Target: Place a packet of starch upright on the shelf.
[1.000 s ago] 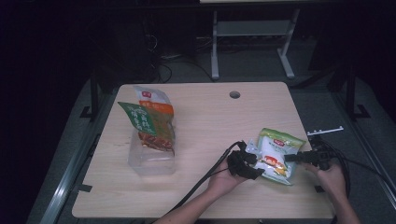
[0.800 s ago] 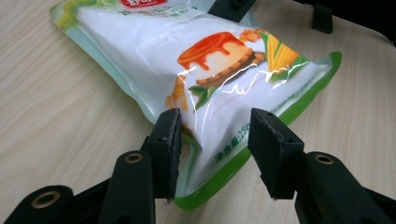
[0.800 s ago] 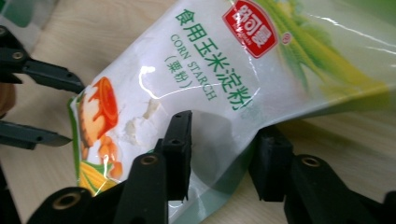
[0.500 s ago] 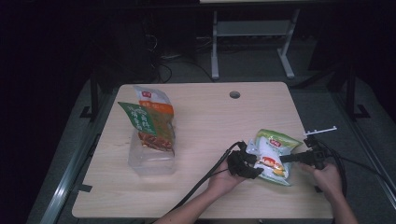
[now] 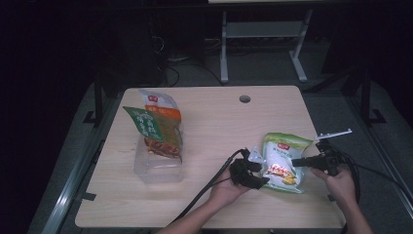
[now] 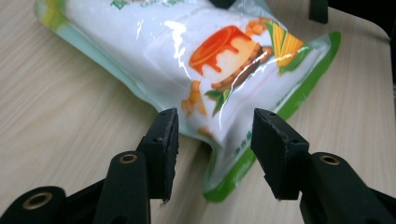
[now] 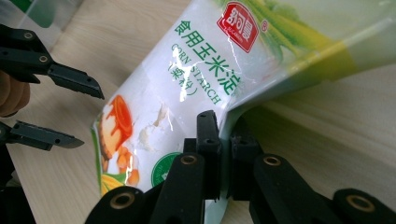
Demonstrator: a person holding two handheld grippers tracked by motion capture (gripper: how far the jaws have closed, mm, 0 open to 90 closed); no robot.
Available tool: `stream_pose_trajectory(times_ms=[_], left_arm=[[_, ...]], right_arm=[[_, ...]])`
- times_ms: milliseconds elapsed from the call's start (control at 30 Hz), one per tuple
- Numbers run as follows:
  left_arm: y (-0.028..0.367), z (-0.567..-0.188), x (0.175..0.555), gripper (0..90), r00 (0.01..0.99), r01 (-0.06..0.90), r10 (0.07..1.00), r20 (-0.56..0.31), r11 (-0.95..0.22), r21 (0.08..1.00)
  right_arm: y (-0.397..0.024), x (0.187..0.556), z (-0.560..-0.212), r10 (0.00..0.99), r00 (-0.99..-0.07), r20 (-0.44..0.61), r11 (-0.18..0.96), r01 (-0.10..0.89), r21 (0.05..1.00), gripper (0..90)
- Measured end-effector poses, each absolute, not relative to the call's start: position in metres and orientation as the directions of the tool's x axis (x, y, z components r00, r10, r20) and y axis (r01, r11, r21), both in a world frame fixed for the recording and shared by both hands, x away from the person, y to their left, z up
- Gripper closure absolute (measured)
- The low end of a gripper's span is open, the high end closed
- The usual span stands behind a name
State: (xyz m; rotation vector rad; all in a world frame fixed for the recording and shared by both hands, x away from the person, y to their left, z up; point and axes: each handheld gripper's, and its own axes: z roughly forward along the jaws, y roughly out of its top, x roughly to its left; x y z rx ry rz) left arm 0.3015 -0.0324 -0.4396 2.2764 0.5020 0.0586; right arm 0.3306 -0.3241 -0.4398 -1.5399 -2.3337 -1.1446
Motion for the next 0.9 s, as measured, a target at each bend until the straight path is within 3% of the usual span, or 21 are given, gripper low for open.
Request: stream_pose_trajectory(times_ms=[900], left_arm=[[0.035,-0.422,0.261,41.2,0.922,0.295,0.38,-0.07,-0.575,0.763]], right_arm=[[-0.262,0.313,-0.362,0.665,-0.679,0.311,0.34,0.646,0.683,88.8]])
